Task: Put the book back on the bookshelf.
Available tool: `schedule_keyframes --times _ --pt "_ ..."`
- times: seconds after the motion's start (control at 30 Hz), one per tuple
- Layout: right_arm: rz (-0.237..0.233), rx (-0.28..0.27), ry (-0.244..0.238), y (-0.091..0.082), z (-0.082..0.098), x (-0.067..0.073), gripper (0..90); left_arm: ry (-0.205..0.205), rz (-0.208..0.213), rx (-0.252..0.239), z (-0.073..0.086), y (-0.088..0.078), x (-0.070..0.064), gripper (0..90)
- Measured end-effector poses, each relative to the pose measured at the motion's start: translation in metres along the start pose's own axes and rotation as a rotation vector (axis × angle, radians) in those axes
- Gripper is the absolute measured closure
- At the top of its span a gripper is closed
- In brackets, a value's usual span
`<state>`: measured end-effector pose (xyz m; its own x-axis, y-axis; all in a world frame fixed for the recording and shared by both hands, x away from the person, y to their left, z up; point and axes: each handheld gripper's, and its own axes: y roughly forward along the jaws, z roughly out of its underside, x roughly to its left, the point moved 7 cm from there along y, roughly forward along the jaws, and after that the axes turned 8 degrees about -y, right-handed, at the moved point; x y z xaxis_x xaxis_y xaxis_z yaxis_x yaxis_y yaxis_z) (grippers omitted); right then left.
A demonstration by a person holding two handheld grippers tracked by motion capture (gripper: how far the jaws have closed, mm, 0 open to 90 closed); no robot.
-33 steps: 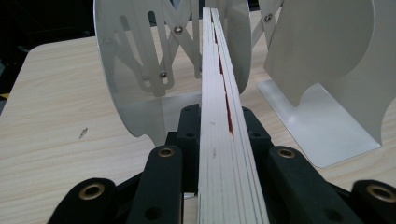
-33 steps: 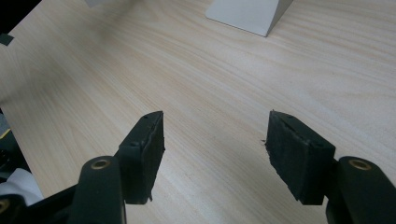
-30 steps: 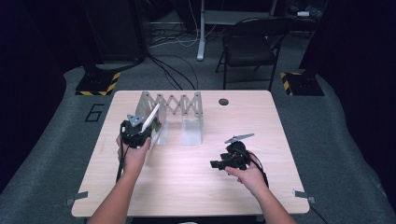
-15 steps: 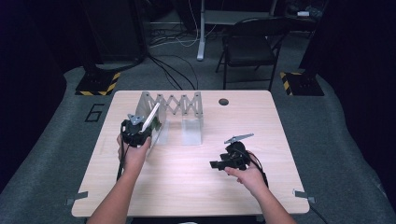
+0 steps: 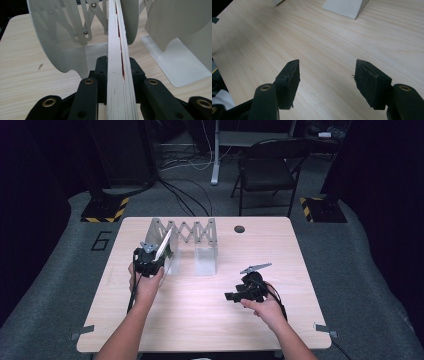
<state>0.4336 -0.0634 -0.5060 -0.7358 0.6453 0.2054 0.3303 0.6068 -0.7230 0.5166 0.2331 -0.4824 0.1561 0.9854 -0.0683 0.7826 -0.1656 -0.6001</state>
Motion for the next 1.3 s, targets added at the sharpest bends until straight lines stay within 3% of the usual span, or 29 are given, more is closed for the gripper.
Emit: schedule_keyframes --times 0.4,0.93,1.3 --pt "0.0 0.004 0.001 -0.0003 -0.0001 0.0008 36.9 -0.013 0.0 0.019 0.0004 0.0036 0.0026 74.6" --pt "0.005 0.003 0.0 -0.0008 -0.0003 0.001 36.9 -0.011 -0.012 0.005 -0.0004 0.0066 0.0042 72.2" --pt "-0.001 0.007 0.006 -0.0003 0.0002 0.0017 36.7 -0.007 -0.01 0.009 0.0005 0.003 0.0064 62.9"
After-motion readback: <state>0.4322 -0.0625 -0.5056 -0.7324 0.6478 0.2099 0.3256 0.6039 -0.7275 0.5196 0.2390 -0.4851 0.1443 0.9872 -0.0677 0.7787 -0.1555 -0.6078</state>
